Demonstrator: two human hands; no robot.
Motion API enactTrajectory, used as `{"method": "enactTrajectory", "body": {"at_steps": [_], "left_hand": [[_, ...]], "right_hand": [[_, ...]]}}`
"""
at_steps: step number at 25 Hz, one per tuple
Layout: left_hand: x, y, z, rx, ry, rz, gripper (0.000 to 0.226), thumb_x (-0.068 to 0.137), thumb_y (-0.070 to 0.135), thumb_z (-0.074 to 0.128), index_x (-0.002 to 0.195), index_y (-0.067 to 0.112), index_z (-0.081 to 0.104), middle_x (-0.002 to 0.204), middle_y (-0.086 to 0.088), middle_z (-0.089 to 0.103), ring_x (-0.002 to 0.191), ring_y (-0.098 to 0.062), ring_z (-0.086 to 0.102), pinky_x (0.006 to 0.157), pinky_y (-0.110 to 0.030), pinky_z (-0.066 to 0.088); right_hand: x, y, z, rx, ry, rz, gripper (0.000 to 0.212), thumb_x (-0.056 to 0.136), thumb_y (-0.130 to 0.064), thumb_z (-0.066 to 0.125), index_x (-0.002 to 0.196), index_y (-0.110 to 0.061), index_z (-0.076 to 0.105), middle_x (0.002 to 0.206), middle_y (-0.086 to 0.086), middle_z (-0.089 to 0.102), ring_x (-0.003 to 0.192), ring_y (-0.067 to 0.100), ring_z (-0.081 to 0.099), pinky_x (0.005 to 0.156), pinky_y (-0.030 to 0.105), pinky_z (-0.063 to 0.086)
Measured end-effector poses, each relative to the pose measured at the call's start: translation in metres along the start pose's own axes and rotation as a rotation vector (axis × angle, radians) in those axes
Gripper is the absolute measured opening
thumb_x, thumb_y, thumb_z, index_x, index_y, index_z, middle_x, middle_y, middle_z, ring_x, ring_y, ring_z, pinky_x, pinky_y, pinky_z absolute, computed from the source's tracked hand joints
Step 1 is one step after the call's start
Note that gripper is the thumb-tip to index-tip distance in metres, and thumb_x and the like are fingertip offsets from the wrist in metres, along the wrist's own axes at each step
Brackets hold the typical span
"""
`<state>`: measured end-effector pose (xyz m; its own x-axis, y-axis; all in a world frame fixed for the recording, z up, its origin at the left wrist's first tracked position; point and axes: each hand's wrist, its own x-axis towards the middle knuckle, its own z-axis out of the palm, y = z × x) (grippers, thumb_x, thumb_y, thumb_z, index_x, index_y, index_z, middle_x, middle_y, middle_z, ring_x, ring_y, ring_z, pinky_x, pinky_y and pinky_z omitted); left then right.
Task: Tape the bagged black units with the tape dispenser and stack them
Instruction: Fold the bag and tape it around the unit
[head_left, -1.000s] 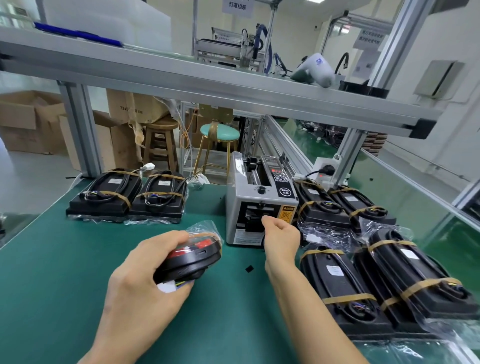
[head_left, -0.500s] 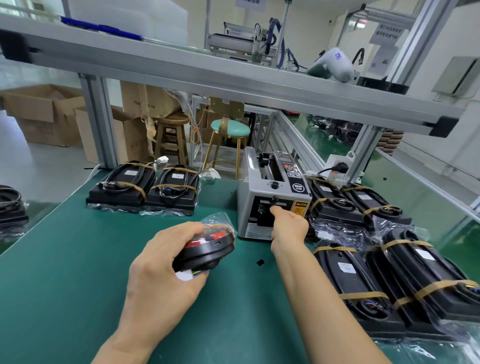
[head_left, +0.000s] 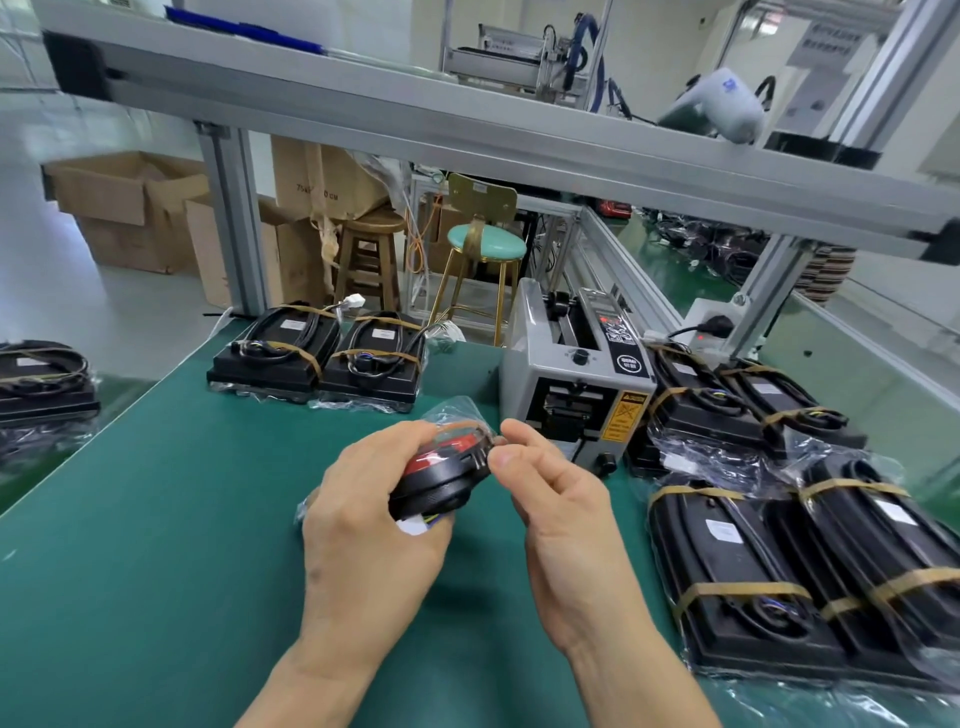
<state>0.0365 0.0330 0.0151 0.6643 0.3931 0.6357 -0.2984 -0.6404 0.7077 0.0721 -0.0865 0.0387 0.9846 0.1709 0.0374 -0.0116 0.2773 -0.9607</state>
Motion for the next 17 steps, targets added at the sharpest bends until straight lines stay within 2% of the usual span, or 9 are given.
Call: {"method": "enactTrajectory", "body": {"at_steps": [3, 7, 12, 17], "left_hand": [[-0.0009, 0.001, 0.0007, 0.014, 0.006, 0.006, 0.058, 0.055, -0.003, 0.085, 0.108, 0.015, 0.068, 0.103, 0.018, 0.058, 0.096, -0.015, 0.06, 0.086, -0.038, 0.048], [-0.0028, -0.0001, 0.0019, 0.04, 0.01, 0.023, 0.059, 0.054, -0.004, 0.085, 0.108, 0.013, 0.068, 0.104, 0.016, 0.058, 0.096, -0.011, 0.057, 0.086, -0.034, 0.046], [-0.0044, -0.001, 0.0029, 0.069, 0.006, 0.04, 0.06, 0.052, -0.008, 0.084, 0.107, 0.01, 0.068, 0.104, 0.012, 0.06, 0.096, -0.013, 0.057, 0.085, -0.036, 0.046], [-0.0045, -0.0015, 0.0035, 0.067, 0.01, 0.04, 0.059, 0.053, -0.009, 0.083, 0.107, 0.01, 0.069, 0.103, 0.009, 0.061, 0.096, -0.016, 0.059, 0.085, -0.038, 0.048]], "right_hand": [[-0.0019, 0.0002, 0.0025, -0.039, 0.021, -0.019, 0.025, 0.081, -0.007, 0.069, 0.058, -0.017, 0.073, 0.124, 0.002, 0.061, 0.099, -0.014, 0.057, 0.086, 0.015, 0.037], [-0.0006, 0.0013, 0.0039, -0.1, 0.043, -0.032, 0.024, 0.08, -0.008, 0.07, 0.058, -0.017, 0.072, 0.118, 0.0, 0.062, 0.096, -0.012, 0.058, 0.076, 0.003, 0.039], [-0.0018, 0.0042, 0.0051, -0.13, 0.047, -0.049, 0.019, 0.078, -0.01, 0.071, 0.06, -0.016, 0.073, 0.112, -0.002, 0.063, 0.095, -0.005, 0.058, 0.082, 0.013, 0.04], [-0.0014, 0.0042, 0.0076, -0.15, 0.07, -0.071, 0.02, 0.078, -0.009, 0.07, 0.059, -0.015, 0.072, 0.105, -0.005, 0.063, 0.09, -0.006, 0.059, 0.075, 0.004, 0.041]]}}
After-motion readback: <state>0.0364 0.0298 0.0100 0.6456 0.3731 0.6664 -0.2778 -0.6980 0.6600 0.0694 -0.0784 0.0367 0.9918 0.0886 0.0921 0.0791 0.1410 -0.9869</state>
